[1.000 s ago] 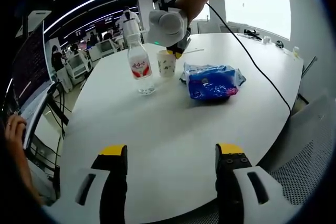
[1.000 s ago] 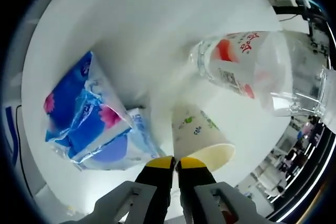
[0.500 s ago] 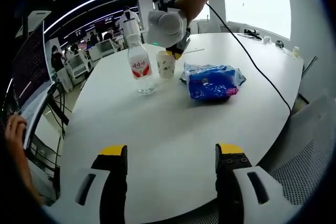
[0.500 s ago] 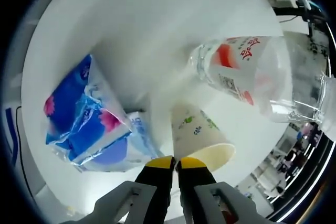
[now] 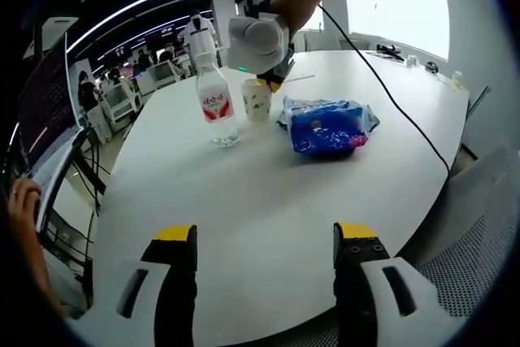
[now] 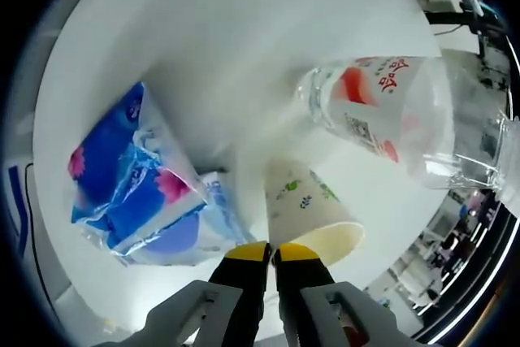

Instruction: Arrange the tabletop items into an orderly group along one side of the table until the central work area is clear of visible clutter.

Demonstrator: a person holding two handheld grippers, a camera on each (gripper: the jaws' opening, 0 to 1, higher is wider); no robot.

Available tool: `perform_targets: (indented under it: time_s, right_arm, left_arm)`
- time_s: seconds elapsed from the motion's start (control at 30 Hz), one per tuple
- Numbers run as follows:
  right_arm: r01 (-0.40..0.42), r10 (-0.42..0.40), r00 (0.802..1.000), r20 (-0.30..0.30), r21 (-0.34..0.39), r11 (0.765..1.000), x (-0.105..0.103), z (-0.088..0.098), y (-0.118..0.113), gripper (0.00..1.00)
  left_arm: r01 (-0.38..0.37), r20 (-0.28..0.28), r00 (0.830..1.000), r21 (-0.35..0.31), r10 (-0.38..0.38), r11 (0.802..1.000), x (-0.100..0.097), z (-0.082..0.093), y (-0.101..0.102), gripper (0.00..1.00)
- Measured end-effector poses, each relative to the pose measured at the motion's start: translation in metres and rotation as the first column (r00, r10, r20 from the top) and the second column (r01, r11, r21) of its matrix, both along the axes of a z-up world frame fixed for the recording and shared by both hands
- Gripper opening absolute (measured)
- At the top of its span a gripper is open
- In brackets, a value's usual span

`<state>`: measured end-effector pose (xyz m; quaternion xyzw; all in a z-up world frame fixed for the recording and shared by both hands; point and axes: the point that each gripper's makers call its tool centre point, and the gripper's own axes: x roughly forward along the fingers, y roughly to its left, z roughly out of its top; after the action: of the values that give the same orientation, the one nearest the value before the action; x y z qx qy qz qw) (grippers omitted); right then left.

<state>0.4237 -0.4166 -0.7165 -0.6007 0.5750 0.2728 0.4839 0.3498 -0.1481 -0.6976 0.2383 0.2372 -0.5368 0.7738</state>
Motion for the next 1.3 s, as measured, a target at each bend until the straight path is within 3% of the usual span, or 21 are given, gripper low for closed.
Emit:
perform_targets:
  time_s: [0.3, 0.33, 0.37, 0.4, 0.5, 0.6, 0.73, 0.87, 1.07, 1.3]
  right_arm:
    - [-0.009, 0.009, 1.000, 0.006, -0.007, 1.000, 0.002, 0.002, 0.000, 0.00]
    - [-0.025, 0.025, 1.000, 0.008, -0.025, 0.999, 0.003, 0.003, -0.001, 0.00]
    - [-0.097, 0.098, 0.995, 0.002, -0.098, 0.990, 0.009, 0.007, -0.007, 0.00]
    - [-0.126, 0.127, 0.992, -0.004, -0.128, 0.984, 0.011, 0.008, -0.009, 0.00]
    - [-0.090, 0.094, 0.995, 0.026, -0.115, 0.989, 0.011, 0.007, -0.009, 0.00]
    - [-0.154, 0.162, 0.986, 0.029, -0.191, 0.969, 0.017, 0.011, -0.014, 0.00]
    - [-0.174, 0.190, 0.980, 0.056, -0.207, 0.963, 0.020, 0.010, -0.014, 0.00]
    - [-0.262, 0.272, 0.962, 0.022, -0.202, 0.944, 0.018, 0.007, 0.002, 0.00]
    - [-0.272, 0.273, 0.962, -0.008, -0.139, 0.952, 0.007, -0.002, 0.017, 0.00]
    - [-0.307, 0.306, 0.952, -0.024, -0.130, 0.943, 0.002, -0.007, 0.027, 0.00]
  left_arm:
    - [0.006, 0.001, 1.000, 0.002, -0.006, 1.000, -0.001, 0.000, 0.000, 0.68]
    - [0.005, 0.001, 1.000, 0.001, -0.005, 1.000, 0.000, 0.000, 0.000, 0.68]
    - [0.003, 0.001, 1.000, 0.001, -0.003, 1.000, 0.000, 0.000, 0.000, 0.68]
    - [0.003, 0.000, 1.000, 0.000, -0.003, 1.000, 0.000, 0.000, 0.000, 0.68]
    - [0.003, 0.001, 1.000, 0.000, -0.003, 1.000, 0.000, 0.000, 0.001, 0.68]
    - [0.000, 0.002, 1.000, -0.002, 0.000, 1.000, 0.001, 0.000, 0.001, 0.68]
    - [0.002, 0.003, 1.000, -0.001, -0.002, 1.000, 0.000, 0.000, 0.001, 0.68]
    - [-0.003, 0.002, 1.000, -0.003, 0.003, 1.000, 0.001, 0.000, 0.001, 0.67]
    - [0.002, 0.002, 1.000, -0.002, -0.002, 1.000, 0.000, 0.001, 0.001, 0.67]
    - [0.002, 0.003, 1.000, -0.002, -0.002, 1.000, 0.000, 0.001, 0.000, 0.67]
